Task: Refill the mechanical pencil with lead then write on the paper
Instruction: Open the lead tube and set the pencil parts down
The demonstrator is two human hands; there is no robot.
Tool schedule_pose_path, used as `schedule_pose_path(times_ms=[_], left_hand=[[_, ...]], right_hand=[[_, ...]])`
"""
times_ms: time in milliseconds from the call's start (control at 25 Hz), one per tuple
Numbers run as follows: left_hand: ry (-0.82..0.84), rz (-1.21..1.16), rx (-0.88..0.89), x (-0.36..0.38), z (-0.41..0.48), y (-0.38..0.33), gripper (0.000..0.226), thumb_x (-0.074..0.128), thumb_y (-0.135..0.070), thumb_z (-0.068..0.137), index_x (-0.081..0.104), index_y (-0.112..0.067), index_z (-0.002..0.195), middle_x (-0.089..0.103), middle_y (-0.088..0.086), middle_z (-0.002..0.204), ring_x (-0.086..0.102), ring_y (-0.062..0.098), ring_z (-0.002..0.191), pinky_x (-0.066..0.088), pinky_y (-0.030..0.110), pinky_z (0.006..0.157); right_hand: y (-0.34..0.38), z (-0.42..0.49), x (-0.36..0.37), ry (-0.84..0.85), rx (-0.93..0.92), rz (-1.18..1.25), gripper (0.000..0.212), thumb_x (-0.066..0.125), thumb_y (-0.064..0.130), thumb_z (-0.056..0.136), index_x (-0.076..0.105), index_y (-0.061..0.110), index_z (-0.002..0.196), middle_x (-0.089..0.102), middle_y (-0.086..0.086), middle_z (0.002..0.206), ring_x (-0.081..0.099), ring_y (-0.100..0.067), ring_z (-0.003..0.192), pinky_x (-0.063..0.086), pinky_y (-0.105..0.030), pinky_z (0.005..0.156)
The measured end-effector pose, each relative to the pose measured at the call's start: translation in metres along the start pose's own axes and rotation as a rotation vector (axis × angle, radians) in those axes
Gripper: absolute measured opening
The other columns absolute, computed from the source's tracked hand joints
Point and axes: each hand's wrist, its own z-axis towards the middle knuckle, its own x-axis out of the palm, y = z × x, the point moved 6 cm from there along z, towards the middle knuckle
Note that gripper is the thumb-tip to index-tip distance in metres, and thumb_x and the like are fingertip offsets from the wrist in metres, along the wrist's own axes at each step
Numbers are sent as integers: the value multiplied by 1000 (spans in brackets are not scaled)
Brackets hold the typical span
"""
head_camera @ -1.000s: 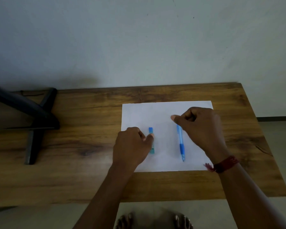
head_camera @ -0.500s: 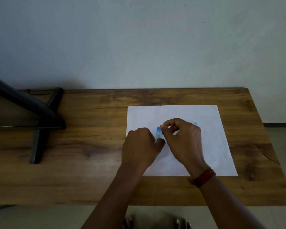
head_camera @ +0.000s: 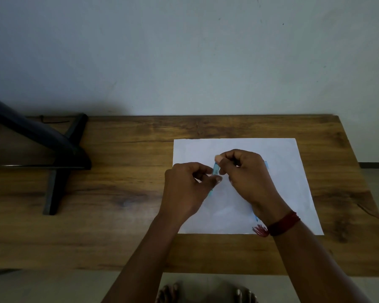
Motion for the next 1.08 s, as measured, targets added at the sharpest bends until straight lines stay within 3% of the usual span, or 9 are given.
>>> schedule_pose_path(times_ms=[120, 240, 320, 520, 680, 880, 960, 1080], left_hand=[[54, -83, -56, 4, 2, 2, 8, 78, -35, 78, 74, -29, 82, 63, -24, 74, 59, -12, 76, 47, 11, 55], [32, -77, -29, 3, 4, 1, 7, 77, -33, 79, 75, -27, 83, 58, -28, 71, 56, -16, 77, 42, 2, 52], [4, -70, 11, 1, 5, -2, 11, 76, -31, 80, 77, -23, 88, 56, -30, 71, 55, -16, 78, 40, -2, 57], [7, -73, 41, -2, 7, 0, 10, 76, -31, 80, 77, -24, 88, 56, -31, 72, 56, -15, 78, 40, -2, 60], [17, -87, 3, -7, 7, 4, 5, 78, -28, 79, 73, -28, 79, 59, -27, 71, 57, -16, 76, 41, 1, 56], [-96, -168, -25, -28, 10, 7, 16, 78, -30, 78, 67, -40, 74, 64, -26, 74, 60, -13, 78, 45, 4, 54], [-127, -199, -69, -35, 14, 14, 11, 78, -32, 79, 69, -39, 77, 65, -25, 76, 60, -15, 80, 48, 8, 56], [-218, -255, -151, -44, 16, 26, 9, 78, -34, 78, 72, -33, 83, 65, -26, 77, 57, -19, 80, 49, 11, 57]], right_hand=[[-3, 1, -2, 2, 43, 67, 17, 59, 26, 96, 63, 32, 80, 64, 16, 80, 58, -8, 74, 44, -20, 68], [-1, 1, -3, 1, 32, 85, 13, 58, 23, 97, 66, 27, 87, 63, 14, 83, 56, -8, 75, 43, -21, 70], [1, 2, -3, -12, 16, 93, 11, 57, 22, 97, 67, 23, 92, 63, 13, 83, 55, -7, 74, 42, -20, 70], [3, 0, 1, -21, 12, 100, 15, 56, 21, 98, 66, 26, 88, 63, 15, 84, 55, -6, 75, 42, -21, 70], [1, 5, -22, -157, 43, 263, 21, 56, 25, 98, 66, 24, 80, 67, 15, 84, 56, -1, 69, 43, -22, 62], [11, 2, -15, -115, -104, 5, 8, 69, 25, 89, 73, 31, 86, 70, 21, 85, 62, 8, 82, 43, -4, 68], [11, -2, 0, -71, -146, -101, 5, 74, 25, 85, 76, 26, 89, 72, 18, 88, 62, 7, 82, 41, 0, 69], [13, -7, 19, 4, -222, -266, 15, 75, 29, 84, 77, 23, 97, 74, 10, 94, 60, 4, 72, 39, -2, 67]])
